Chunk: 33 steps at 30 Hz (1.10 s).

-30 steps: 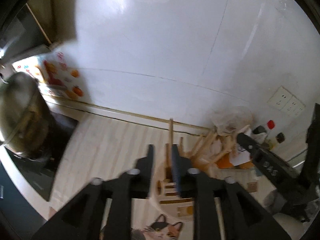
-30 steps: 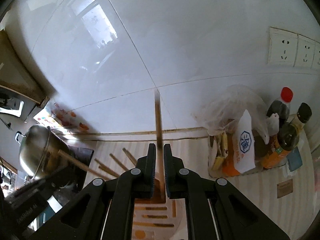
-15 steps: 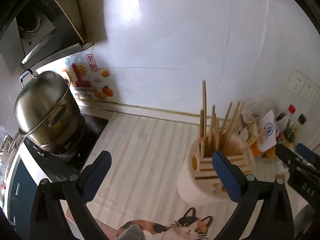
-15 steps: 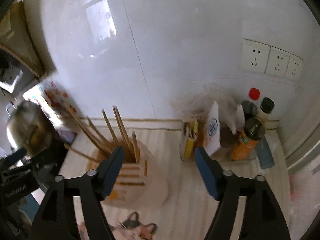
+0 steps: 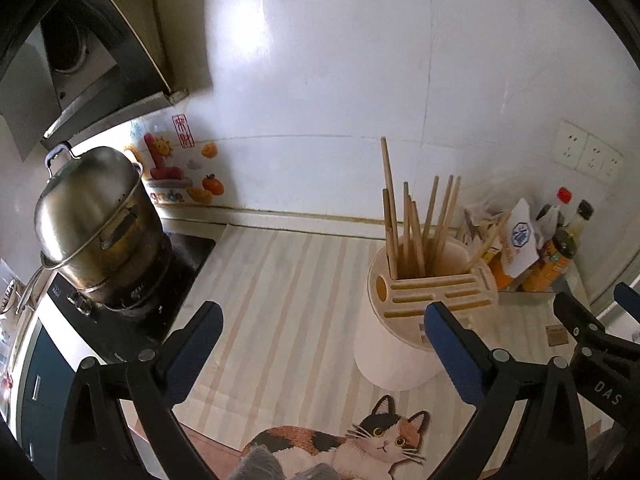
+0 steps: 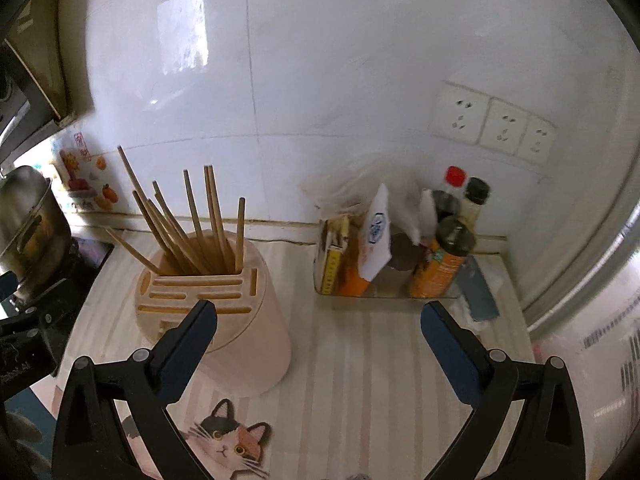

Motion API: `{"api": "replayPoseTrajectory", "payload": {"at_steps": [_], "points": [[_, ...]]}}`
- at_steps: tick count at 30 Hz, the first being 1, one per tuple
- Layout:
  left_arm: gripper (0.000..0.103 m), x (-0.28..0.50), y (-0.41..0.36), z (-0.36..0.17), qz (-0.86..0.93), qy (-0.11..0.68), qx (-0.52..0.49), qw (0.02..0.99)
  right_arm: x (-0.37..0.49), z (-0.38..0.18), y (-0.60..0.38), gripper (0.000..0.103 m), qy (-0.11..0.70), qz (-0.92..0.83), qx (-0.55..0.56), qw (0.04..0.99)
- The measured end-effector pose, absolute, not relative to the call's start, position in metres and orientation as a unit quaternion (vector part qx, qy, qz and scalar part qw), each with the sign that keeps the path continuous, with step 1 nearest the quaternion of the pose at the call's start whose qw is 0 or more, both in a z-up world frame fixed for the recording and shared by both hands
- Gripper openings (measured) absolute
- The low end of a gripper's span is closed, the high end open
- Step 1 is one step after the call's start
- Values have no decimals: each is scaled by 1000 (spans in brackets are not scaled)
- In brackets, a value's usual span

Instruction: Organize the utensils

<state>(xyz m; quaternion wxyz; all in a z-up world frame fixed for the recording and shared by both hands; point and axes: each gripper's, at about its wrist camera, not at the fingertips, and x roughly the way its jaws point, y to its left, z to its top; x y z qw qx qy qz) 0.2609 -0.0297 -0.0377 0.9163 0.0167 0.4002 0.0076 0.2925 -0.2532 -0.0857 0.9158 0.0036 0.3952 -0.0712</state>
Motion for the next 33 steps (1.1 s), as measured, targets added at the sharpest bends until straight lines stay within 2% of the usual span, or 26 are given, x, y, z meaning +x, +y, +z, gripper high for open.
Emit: {"api": "replayPoseTrajectory", "payload": {"at_steps": [17,25,33], "points": [[103,106,34,58,-72,314,20,946,104,23,-177,103,286,-139,15,948],[103,60,46,74,-84,302,17,949,38,52,-154,103,262,-154,16,953],[103,46,47,78,-71,296,13,953,14,64,-152,103,253,-155,16,955]]}}
